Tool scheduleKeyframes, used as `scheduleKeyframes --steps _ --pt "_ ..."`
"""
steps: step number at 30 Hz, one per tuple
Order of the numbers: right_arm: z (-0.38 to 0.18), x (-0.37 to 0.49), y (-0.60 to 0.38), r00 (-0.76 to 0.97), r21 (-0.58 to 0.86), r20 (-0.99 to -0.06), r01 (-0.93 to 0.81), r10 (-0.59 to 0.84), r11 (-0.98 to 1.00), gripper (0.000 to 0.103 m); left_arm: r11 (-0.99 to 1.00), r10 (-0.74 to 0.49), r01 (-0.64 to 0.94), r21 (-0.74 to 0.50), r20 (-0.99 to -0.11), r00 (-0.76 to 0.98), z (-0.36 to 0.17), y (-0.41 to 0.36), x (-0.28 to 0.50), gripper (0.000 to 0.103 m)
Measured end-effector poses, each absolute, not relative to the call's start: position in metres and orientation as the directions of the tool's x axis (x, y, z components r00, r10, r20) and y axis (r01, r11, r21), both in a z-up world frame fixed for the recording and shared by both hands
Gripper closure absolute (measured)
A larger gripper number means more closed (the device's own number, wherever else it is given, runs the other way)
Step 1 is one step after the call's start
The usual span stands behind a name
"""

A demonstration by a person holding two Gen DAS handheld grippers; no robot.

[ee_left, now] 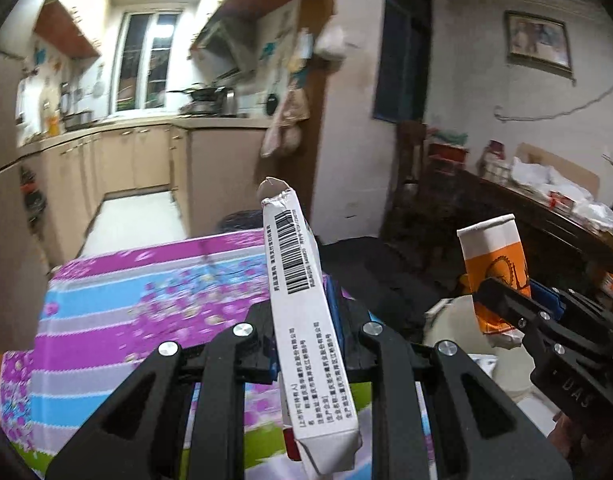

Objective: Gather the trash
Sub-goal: 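Carry the white box and orange cup with both tools over the bucket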

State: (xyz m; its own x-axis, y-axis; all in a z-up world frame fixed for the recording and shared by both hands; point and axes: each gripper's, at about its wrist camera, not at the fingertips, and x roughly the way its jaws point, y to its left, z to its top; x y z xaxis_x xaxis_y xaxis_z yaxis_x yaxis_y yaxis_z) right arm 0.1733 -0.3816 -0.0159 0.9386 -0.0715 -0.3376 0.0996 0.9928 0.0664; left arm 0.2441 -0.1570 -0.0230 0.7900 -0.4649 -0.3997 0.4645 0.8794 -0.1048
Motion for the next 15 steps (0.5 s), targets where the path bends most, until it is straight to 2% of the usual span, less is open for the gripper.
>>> scheduleKeyframes --steps 10,15 --pt "-0.002 0.118 -0.495 0.901 0.059 -0.351 0.294 -0.256 0.954 0.071 0.778 -0.6 0.62 -0.103 -0.413 0.685 -0.018 -0.26 0.23 0.085" --pt "-0.007 0.103 -0.548 0.865 0.071 -0.404 0.354 -0.298 0.932 0.071 0.724 -0.648 0.681 -0.113 -0.45 0.614 -0.025 -0.308 0.226 0.085"
